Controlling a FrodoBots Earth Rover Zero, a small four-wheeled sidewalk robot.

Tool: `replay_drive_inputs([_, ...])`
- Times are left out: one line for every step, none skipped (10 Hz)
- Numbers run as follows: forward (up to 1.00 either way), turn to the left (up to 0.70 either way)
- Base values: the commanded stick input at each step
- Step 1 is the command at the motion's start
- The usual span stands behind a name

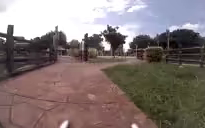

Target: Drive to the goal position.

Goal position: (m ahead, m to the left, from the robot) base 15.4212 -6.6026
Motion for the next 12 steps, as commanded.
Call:
replay_drive_inputs([1.00, 0.29])
replay_drive_inputs([1.00, 0.08])
replay_drive_inputs([1.00, 0.00])
replay_drive_inputs([1.00, 0.00])
replay_drive_inputs([1.00, 0.00])
replay_drive_inputs([1.00, 0.00])
replay_drive_inputs([1.00, 0.00])
replay_drive_inputs([1.00, 0.00])
replay_drive_inputs([1.00, 0.00])
replay_drive_inputs([1.00, 0.00])
replay_drive_inputs([1.00, 0.00])
replay_drive_inputs([1.00, -0.02])
